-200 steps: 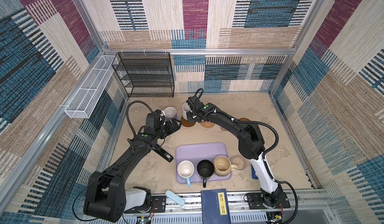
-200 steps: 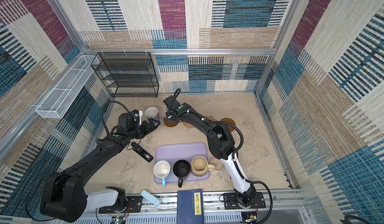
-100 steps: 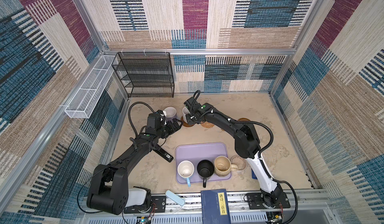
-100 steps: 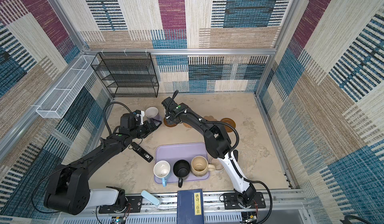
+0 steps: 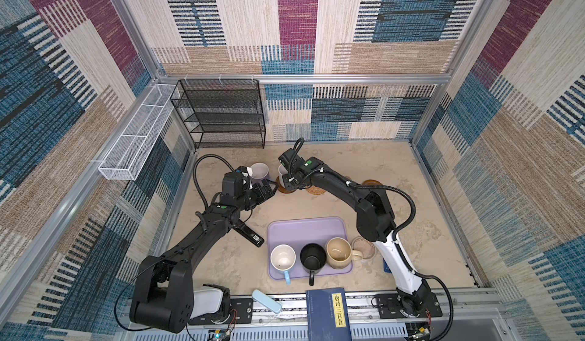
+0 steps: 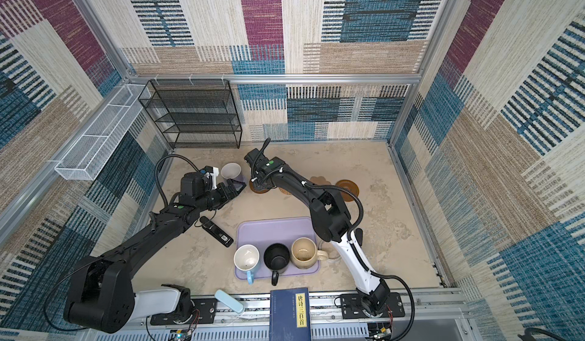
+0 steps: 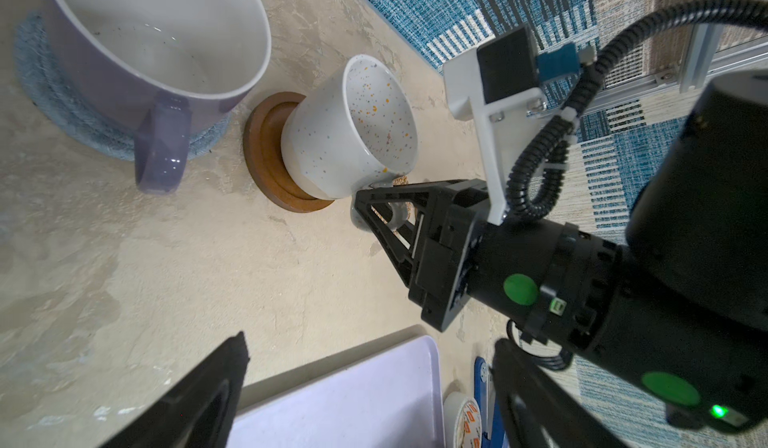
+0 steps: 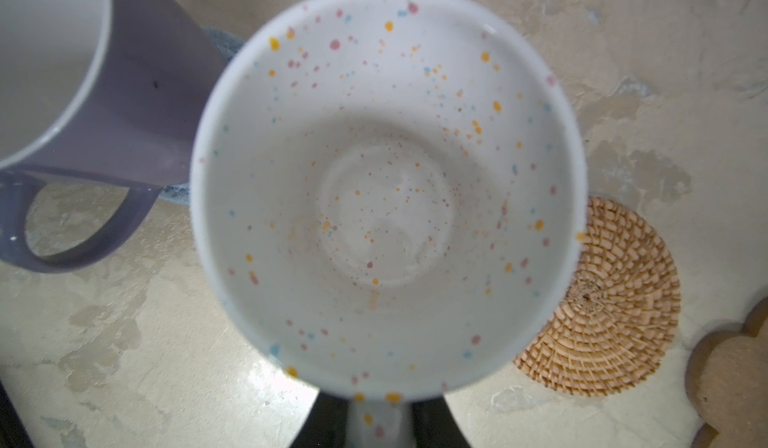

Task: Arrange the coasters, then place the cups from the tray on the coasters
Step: 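Lower the speckled white mug onto the brown wooden coaster and open the right gripper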

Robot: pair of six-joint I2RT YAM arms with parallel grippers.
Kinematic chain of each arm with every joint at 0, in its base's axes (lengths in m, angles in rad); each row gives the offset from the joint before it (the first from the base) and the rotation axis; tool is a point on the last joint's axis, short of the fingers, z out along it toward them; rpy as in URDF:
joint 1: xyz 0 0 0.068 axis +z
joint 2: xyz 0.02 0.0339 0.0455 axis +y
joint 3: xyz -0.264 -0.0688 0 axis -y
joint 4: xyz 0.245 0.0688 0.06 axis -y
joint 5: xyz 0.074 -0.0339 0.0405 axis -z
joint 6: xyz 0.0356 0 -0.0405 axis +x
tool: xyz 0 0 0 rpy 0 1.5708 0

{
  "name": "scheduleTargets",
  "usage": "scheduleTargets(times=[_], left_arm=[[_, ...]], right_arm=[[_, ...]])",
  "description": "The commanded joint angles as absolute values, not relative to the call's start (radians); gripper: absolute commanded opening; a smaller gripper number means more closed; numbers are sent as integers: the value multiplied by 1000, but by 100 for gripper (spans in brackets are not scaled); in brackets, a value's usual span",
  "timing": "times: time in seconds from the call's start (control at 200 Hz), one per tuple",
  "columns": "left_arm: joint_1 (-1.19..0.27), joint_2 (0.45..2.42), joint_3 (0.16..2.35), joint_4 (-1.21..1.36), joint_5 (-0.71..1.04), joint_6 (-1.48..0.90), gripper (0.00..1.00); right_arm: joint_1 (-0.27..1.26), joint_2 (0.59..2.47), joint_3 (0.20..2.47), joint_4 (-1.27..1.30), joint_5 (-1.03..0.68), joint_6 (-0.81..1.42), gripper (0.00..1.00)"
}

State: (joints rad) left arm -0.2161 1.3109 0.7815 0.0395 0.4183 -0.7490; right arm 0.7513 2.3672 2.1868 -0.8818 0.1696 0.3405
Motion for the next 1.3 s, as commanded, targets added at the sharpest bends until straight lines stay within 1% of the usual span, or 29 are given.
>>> scheduleTargets(times=[0.0,0.135,0.215,0.471,0.581,0.731,0.836,1.102,1.157,1.222,1.297], left_arm=[[-215,1311,776,62,419,-766,95],[-215,1300,773,45,410,-758,95],[-215,1290,771,39,404,-752,95],[-215,1246,764,-4,412,-730,95],[-212,1233,763,-16,414,-722,96],[-212,1213,756,-37,416,-713,96],[-210,1208,766,-68,422,-700,96],[-210,1164,780,-144,434,-687,96],[-212,1154,782,-156,456,-692,96],[-212,1148,776,-147,506,-694,96],[-211,1137,788,-186,540,-685,96]], right_arm=[[752,2369,2204,-839,142,358,28],[751,2367,2203,-842,123,368,37],[752,2370,2201,-847,118,375,38],[777,2319,2121,-818,87,399,40],[787,2313,2121,-811,75,400,40],[790,2324,2141,-851,156,407,41],[790,2308,2119,-853,176,413,41],[790,2232,2007,-791,178,412,42],[798,2198,1967,-747,155,377,42],[827,2148,1923,-700,168,342,44],[834,2086,1863,-646,104,338,46]])
